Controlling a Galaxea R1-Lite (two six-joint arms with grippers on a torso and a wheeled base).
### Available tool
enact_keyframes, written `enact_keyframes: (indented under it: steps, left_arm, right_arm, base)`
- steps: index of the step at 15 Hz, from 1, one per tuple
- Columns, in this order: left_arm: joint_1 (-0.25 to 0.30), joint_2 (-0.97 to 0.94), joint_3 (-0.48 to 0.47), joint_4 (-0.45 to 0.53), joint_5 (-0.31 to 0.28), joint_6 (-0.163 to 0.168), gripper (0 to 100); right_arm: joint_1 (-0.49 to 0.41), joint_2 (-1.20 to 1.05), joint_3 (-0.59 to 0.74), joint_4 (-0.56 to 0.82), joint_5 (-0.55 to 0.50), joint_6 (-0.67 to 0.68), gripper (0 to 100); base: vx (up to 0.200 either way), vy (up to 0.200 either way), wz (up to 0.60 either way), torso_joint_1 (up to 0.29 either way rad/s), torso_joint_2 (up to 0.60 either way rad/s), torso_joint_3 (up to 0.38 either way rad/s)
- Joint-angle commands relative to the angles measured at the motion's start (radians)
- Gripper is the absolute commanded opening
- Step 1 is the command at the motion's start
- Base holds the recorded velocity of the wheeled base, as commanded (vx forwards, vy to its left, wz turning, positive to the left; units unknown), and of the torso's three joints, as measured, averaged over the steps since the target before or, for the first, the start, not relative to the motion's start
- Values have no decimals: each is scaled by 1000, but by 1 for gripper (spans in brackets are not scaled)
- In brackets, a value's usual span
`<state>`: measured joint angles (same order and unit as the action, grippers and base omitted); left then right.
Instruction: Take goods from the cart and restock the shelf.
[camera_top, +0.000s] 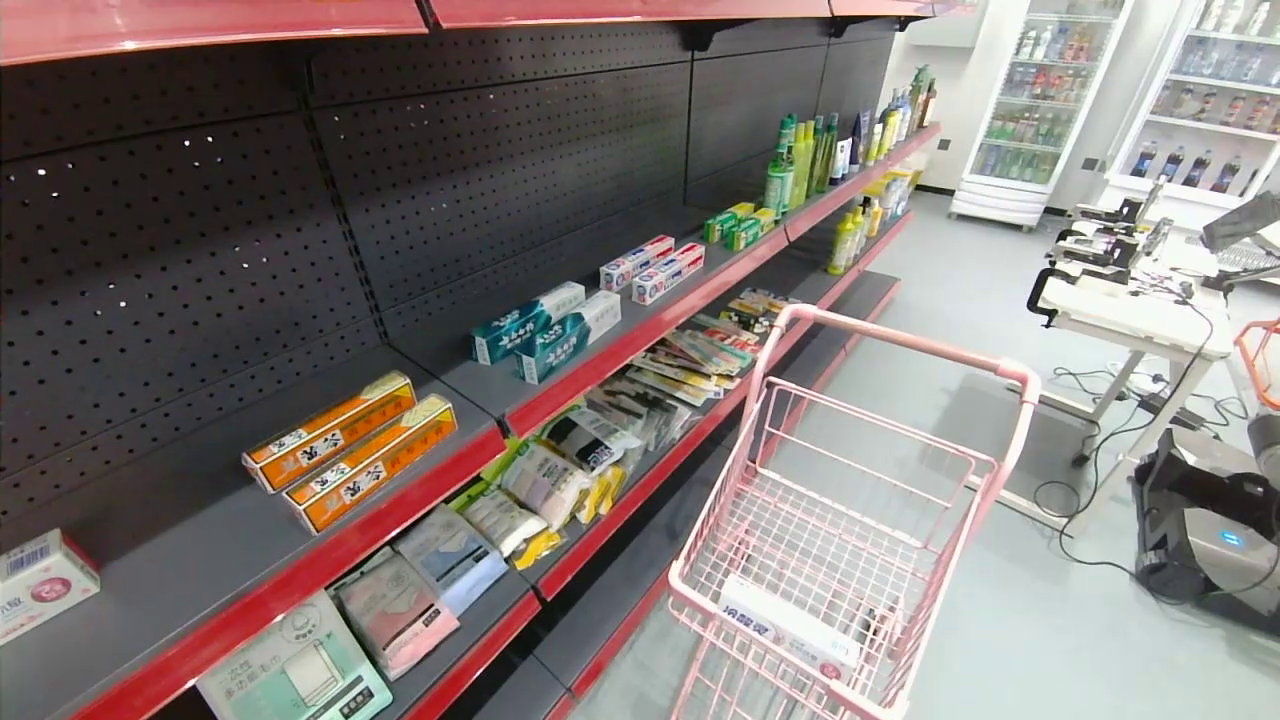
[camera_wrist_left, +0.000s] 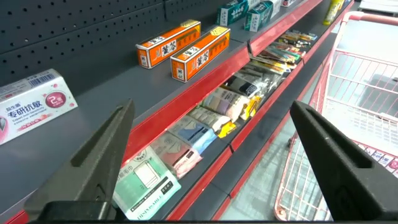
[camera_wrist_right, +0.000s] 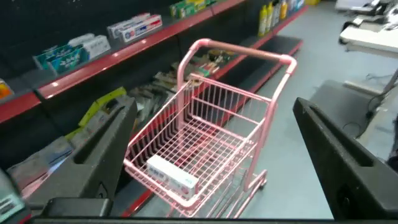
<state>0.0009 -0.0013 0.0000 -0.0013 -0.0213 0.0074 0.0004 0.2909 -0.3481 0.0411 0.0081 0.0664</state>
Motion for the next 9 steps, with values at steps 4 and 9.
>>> enact_keyframes:
  steps: [4,9]
  left_arm:
    - [1,1,0,0,0,-3,100]
    - [1,1,0,0,0,-3,100]
  right_arm:
    - [-28,1134,-310,-127,233,-56,100]
    - [-109,1512,-305,-142,411,-556,100]
  base:
    - [0,0,0,0,0,0]
    - [0,0,0,0,0,0]
